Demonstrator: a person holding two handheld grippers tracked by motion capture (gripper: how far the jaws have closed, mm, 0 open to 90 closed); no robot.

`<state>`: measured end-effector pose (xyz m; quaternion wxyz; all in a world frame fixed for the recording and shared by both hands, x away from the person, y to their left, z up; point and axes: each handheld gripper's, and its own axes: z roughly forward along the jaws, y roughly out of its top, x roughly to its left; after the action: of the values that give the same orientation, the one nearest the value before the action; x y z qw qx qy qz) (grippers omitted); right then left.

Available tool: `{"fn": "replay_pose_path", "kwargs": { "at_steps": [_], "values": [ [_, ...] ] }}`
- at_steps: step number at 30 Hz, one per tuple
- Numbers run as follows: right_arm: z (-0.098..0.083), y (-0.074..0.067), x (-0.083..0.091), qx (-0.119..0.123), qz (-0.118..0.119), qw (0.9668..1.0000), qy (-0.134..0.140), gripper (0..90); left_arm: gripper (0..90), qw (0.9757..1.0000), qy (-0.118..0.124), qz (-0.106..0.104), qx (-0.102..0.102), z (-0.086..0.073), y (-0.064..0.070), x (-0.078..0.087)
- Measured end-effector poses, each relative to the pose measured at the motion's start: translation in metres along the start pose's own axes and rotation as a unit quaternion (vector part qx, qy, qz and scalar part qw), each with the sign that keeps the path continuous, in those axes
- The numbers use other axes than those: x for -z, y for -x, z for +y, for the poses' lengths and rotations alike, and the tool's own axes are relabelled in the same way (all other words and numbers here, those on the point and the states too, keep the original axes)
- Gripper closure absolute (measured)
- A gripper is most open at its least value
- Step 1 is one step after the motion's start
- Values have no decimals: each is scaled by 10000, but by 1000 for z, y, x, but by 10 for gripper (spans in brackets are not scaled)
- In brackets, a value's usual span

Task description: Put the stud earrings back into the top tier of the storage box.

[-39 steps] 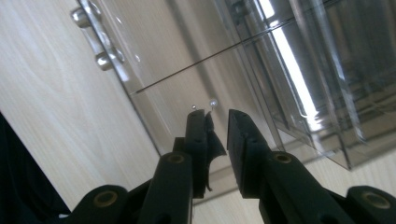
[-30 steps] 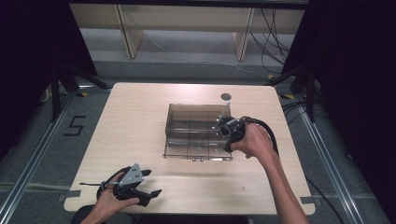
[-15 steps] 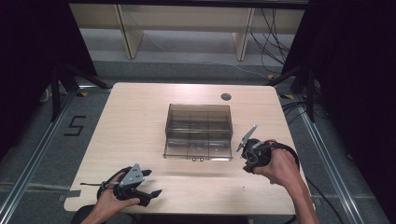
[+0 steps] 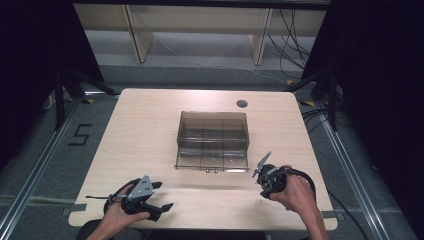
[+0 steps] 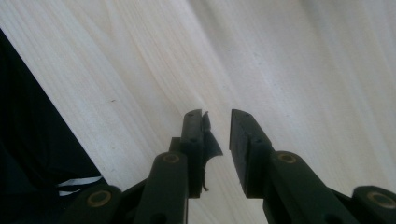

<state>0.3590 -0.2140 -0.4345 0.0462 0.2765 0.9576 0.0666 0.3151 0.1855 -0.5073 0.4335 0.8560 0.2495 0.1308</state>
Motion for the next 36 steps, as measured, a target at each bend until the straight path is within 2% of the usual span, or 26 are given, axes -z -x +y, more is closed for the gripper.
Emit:
{"fn": "replay_pose_path", "kwargs": {
  "at_steps": [1, 2, 5, 7, 8, 9, 10, 11, 12, 15, 16, 17, 18, 19, 20, 21, 22, 23, 24, 26, 27, 28, 30, 33, 34, 36],
  "values": [
    [0, 0, -3, 97, 29, 9999, -6, 759, 190, 9999, -102, -7, -53, 0, -1, 2],
    [-1, -1, -6, 18, 33, 10000, -14, 760, 190, 9999, -89, 4, 67, 0, 0, 2],
    [-3, -2, -12, -40, 99, 9999, -101, 763, 190, 10000, -81, 1, 57, 0, 0, 1],
    [-3, -1, -15, 89, 122, 9998, -134, 763, 190, 9999, -86, 4, 54, 0, -1, 2],
    [-3, -1, -16, 79, 121, 9998, -123, 764, 190, 10000, -26, 39, 79, 0, 0, 1],
    [-4, -2, -15, 13, 104, 9999, -117, 766, 190, 10000, -14, 27, -27, 1, -1, 1],
    [-4, -2, -16, -56, 82, 9999, -122, 765, 190, 10000, 58, -9, 49, 1, 0, 1],
    [-4, -2, -16, -56, 82, 9999, -122, 765, 190, 10000, 58, -9, 49, 1, 0, 1],
    [-4, -2, -20, 15, 98, 9999, -93, 766, 191, 9999, -43, -30, 110, 0, 2, 1],
    [-4, -3, -21, -60, 108, 9997, -200, 770, 190, 9999, 0, 6, 104, 0, 1, 1],
    [-3, -2, -23, 80, 165, 9996, -197, 775, 190, 10000, -61, -39, 18, 1, 1, 1],
    [-3, -3, -25, -17, 115, 9997, -191, 776, 190, 10000, -52, -36, -8, 1, 0, 1],
    [-3, -3, -25, -17, 115, 9997, -191, 776, 190, 10000, -52, -36, -8, 1, 0, 1],
    [-2, -3, -26, 18, 128, 9996, -247, 778, 190, 9999, -2, -34, 130, 0, 2, 0],
    [-1, -3, -30, 13, 112, 9995, -299, 785, 190, 10000, 17, 11, -7, 0, 0, 1],
    [-1, -3, -30, 13, 112, 9995, -299, 785, 190, 10000, 17, 11, -7, 0, 0, 1],
    [1, -3, -33, 27, 156, 9993, -341, 790, 190, 9999, -76, -38, 87, 1, 1, 1],
    [1, -2, -34, 89, 180, 9993, -322, 793, 190, 10000, -76, -43, 16, 1, 1, 1],
    [1, -3, -35, 12, 160, 9993, -343, 796, 190, 9999, -37, -28, 125, 0, 2, 1],
    [2, -5, -37, 28, 202, 9991, -379, 808, 190, 9999, -2, -10, 102, 0, 1, 1],
    [3, -3, -39, 153, 218, 9990, -372, 814, 190, 9999, 0, -41, 120, 0, 2, 0],
    [3, -4, -40, 9, 168, 9991, -389, 822, 190, 9999, -25, -40, 104, 1, 2, 1],
    [3, -4, -40, -59, 163, 9989, -434, 829, 190, 9999, -18, -42, 109, 0, 2, 1],
    [5, -2, -40, 54, 300, 9986, -429, 854, 190, 9999, 5, -19, 127, 0, 2, 0],
    [8, 0, -41, 97, 360, 9982, -477, 859, 191, 10000, -54, -18, -25, 1, 2, 0],
    [10, 0, -41, -12, 344, 9979, -548, 866, 193, 10000, -22, 1, 46, 0, 3, 0]
  ]
}}
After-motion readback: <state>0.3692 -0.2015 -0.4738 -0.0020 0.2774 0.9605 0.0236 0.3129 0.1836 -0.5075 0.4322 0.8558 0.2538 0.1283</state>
